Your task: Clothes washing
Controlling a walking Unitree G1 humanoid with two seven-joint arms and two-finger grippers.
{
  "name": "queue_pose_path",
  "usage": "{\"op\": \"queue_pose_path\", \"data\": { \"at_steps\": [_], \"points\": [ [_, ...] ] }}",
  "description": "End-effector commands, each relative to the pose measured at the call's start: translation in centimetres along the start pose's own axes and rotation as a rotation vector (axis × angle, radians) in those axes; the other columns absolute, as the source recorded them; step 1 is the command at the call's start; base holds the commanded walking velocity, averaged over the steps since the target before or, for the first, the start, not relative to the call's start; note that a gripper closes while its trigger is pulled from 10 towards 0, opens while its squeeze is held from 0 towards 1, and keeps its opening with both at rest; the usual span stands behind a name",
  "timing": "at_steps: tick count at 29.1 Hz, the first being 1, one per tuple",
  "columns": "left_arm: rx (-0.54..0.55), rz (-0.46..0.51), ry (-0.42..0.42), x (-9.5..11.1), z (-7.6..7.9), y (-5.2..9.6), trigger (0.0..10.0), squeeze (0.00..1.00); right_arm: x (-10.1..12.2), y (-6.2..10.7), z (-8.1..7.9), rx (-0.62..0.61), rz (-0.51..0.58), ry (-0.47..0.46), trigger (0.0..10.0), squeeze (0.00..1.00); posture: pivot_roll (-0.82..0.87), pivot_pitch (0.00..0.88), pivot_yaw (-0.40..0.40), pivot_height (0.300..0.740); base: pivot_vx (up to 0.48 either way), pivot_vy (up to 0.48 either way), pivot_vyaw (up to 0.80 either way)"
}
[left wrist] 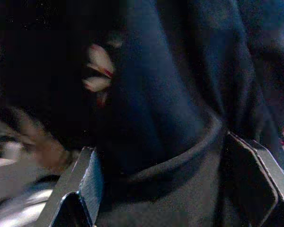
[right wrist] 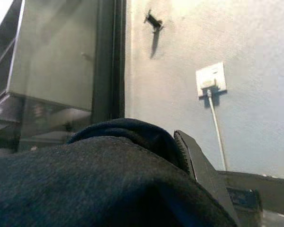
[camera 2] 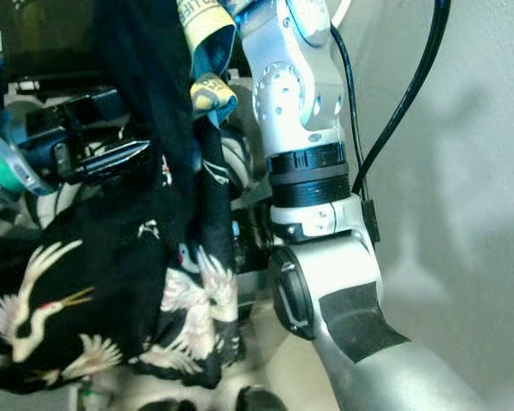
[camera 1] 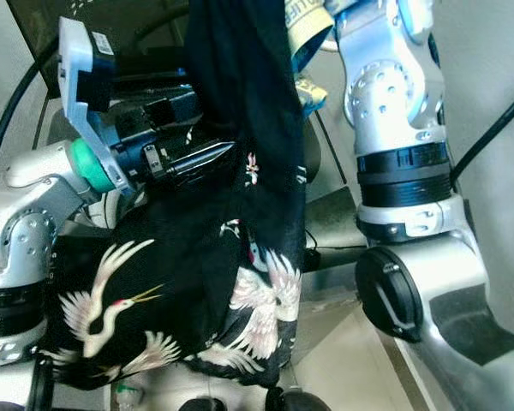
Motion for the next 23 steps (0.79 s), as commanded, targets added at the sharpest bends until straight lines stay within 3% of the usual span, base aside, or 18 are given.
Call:
{"op": "queue_pose_path", "data": {
  "at_steps": [1,6,7,8,10,12,13,14,15,17,18,19,20,21,22,23],
  "points": [
    [-0.121,-0.012,0.064,-0.9,1.5,-1.2,10.0,0.00,-0.9,-0.3,0.0,0.005,-0.031,0.030,10.0,0.00,0.07,0.077,0.018,0.740,0.000,0.000,0.00],
    [-0.172,0.010,0.109,-0.9,2.0,-1.7,10.0,0.00,-2.7,0.5,0.6,-0.002,-0.105,0.075,10.0,0.00,0.06,0.078,0.020,0.740,0.000,0.000,0.00],
    [-0.041,-0.041,0.078,-1.9,-0.1,-2.0,10.0,0.00,-4.1,0.9,0.2,0.044,-0.165,0.098,10.0,0.00,0.06,0.081,0.024,0.740,0.000,0.000,0.00],
    [0.219,-0.096,0.036,-2.8,-4.4,-1.9,10.0,0.00,-5.9,1.7,-0.4,0.083,-0.237,0.146,10.0,0.00,0.06,0.085,0.028,0.740,0.000,0.000,0.00],
    [0.219,-0.096,0.036,-2.8,-4.4,-1.9,10.0,0.00,-5.9,1.7,-0.4,0.083,-0.237,0.146,10.0,0.00,0.06,0.085,0.028,0.740,0.000,0.000,0.00],
    [0.589,-0.173,-0.039,-3.2,-10.1,-0.2,10.0,0.00,-8.4,2.9,-1.1,0.118,-0.312,0.182,10.0,0.00,0.06,0.087,0.029,0.740,0.000,0.000,0.00],
    [0.589,-0.173,-0.039,-3.2,-10.1,-0.2,10.0,0.00,-8.4,2.9,-1.1,0.118,-0.312,0.182,10.0,0.00,0.06,0.087,0.029,0.740,0.000,0.000,0.00],
    [0.754,-0.181,-0.038,-2.9,-12.2,1.2,10.0,0.00,-9.0,3.2,-1.8,0.140,-0.319,0.175,10.0,0.00,0.06,0.093,0.025,0.740,0.000,0.000,0.00],
    [0.754,-0.181,-0.038,-2.9,-12.2,1.2,10.0,0.00,-9.0,3.2,-1.8,0.140,-0.319,0.175,10.0,0.00,0.06,0.093,0.025,0.740,0.000,0.000,0.00],
    [0.994,-0.185,-0.033,-2.4,-14.9,4.1,10.0,0.00,-9.5,3.5,-3.5,0.218,-0.313,0.137,10.0,0.00,0.06,0.093,0.025,0.740,0.000,0.000,0.00],
    [0.994,-0.185,-0.033,-2.4,-14.9,4.1,10.0,0.00,-9.5,3.5,-3.5,0.218,-0.313,0.137,10.0,0.00,0.06,0.093,0.025,0.740,0.000,0.000,0.00],
    [1.103,-0.204,-0.050,-2.3,-16.0,5.9,10.0,0.00,-9.7,3.6,-4.2,0.264,-0.311,0.127,10.0,0.00,0.07,0.093,0.025,0.740,0.000,0.000,0.00],
    [1.103,-0.204,-0.050,-2.3,-16.0,5.9,10.0,0.00,-9.7,3.6,-4.2,0.264,-0.311,0.127,10.0,0.00,0.07,0.093,0.025,0.740,0.000,0.000,0.00],
    [1.210,-0.221,-0.072,-2.0,-16.8,7.9,10.0,0.00,-9.9,3.9,-4.7,0.298,-0.316,0.116,10.0,0.00,0.07,0.093,0.025,0.740,0.000,0.000,0.00],
    [1.210,-0.221,-0.072,-2.0,-16.8,7.9,10.0,0.00,-9.9,3.9,-4.7,0.298,-0.316,0.116,10.0,0.00,0.07,0.093,0.025,0.740,0.000,0.000,0.00],
    [1.299,-0.244,-0.118,-1.5,-17.5,9.6,10.0,0.00,-10.2,4.2,-4.8,0.317,-0.332,0.131,10.0,0.00,0.06,0.092,0.029,0.740,0.000,0.000,0.00]
  ]
}}
Point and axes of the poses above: a point about 5 cm out from each wrist's last joint towards the gripper, its own y axis pointing back from the gripper into the wrist, its own x axis along the axis of the wrist's last joint, z = x × y, the point moved 5 cm from there along -y, pointing out of the wrist towards the gripper, and after that the axes turned 7 degrees about -y, right-handed, at the moved point
